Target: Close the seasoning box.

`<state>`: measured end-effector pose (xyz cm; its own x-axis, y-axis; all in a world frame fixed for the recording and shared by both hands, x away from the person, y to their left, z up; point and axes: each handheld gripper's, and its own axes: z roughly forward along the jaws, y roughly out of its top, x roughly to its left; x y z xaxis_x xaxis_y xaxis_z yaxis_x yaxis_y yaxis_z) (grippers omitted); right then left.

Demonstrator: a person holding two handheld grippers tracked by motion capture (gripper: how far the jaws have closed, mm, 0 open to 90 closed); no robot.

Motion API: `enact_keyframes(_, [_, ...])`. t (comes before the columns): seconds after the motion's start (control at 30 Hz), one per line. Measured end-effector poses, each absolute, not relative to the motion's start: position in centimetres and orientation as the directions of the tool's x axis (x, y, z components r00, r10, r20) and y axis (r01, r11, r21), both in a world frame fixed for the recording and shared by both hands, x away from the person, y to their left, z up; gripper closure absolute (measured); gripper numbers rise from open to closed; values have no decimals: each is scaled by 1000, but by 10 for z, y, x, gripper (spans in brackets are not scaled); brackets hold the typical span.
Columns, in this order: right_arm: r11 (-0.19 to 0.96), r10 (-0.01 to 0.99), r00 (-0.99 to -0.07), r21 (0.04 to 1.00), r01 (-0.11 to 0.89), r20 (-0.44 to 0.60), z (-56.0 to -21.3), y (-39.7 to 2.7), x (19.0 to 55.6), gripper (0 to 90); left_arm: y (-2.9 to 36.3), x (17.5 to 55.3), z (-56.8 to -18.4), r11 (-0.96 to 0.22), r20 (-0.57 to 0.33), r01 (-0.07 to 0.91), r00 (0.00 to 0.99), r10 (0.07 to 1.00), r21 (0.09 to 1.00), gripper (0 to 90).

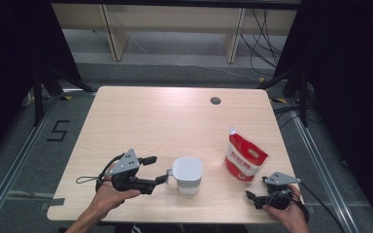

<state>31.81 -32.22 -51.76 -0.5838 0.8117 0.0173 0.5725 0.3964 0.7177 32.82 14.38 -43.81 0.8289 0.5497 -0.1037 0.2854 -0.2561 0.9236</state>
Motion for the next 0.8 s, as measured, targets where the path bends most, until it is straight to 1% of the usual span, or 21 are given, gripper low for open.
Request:
enact_keyframes(0.03, [396, 812, -584, 717, 573, 18, -518, -322, 318, 139, 147, 328, -440, -271, -86, 278, 827, 556, 922, 261])
enact_keyframes(0.23, [396, 812, -584, 718, 573, 17, -518, -322, 318, 139, 154, 324, -446, -289, -70, 273, 827, 558, 917, 242])
enact_keyframes(0.3, [397, 812, -584, 717, 573, 17, -518, -322, 318, 139, 155, 321, -449, -279, -91, 299, 812, 576, 913, 224])
enact_keyframes(0.37, [391, 814, -580, 713, 583, 27, -517, -322, 318, 139, 158, 322, -451, -298, -67, 278, 823, 564, 913, 208])
enact_keyframes(0.43, [389, 816, -578, 711, 586, 30, -517, -322, 317, 139, 160, 320, -454, -292, -84, 305, 808, 583, 906, 187])
enact_keyframes(0.5, [388, 816, -577, 710, 588, 31, -517, -322, 317, 139, 162, 320, -457, -310, -68, 298, 811, 581, 903, 184])
enact_keyframes(0.57, [382, 820, -571, 706, 596, 38, -517, -321, 317, 139, 164, 319, -461, -309, -78, 314, 803, 591, 898, 177])
enact_keyframes(0.6, [382, 820, -571, 706, 596, 39, -517, -321, 317, 139, 165, 319, -461, -327, -54, 297, 809, 586, 897, 177])
enact_keyframes(0.67, [382, 820, -571, 706, 596, 38, -517, -321, 317, 139, 167, 318, -466, -342, -54, 311, 804, 592, 887, 174])
enact_keyframes(0.73, [382, 820, -571, 706, 596, 39, -517, -321, 317, 139, 168, 318, -468, -352, -42, 303, 807, 589, 886, 174])
enact_keyframes(0.77, [382, 820, -571, 706, 596, 39, -517, -321, 317, 139, 168, 318, -468, -352, -42, 303, 807, 589, 886, 173])
enact_keyframes(0.8, [382, 820, -571, 706, 596, 38, -517, -321, 317, 139, 168, 316, -470, -338, -68, 329, 797, 600, 882, 173])
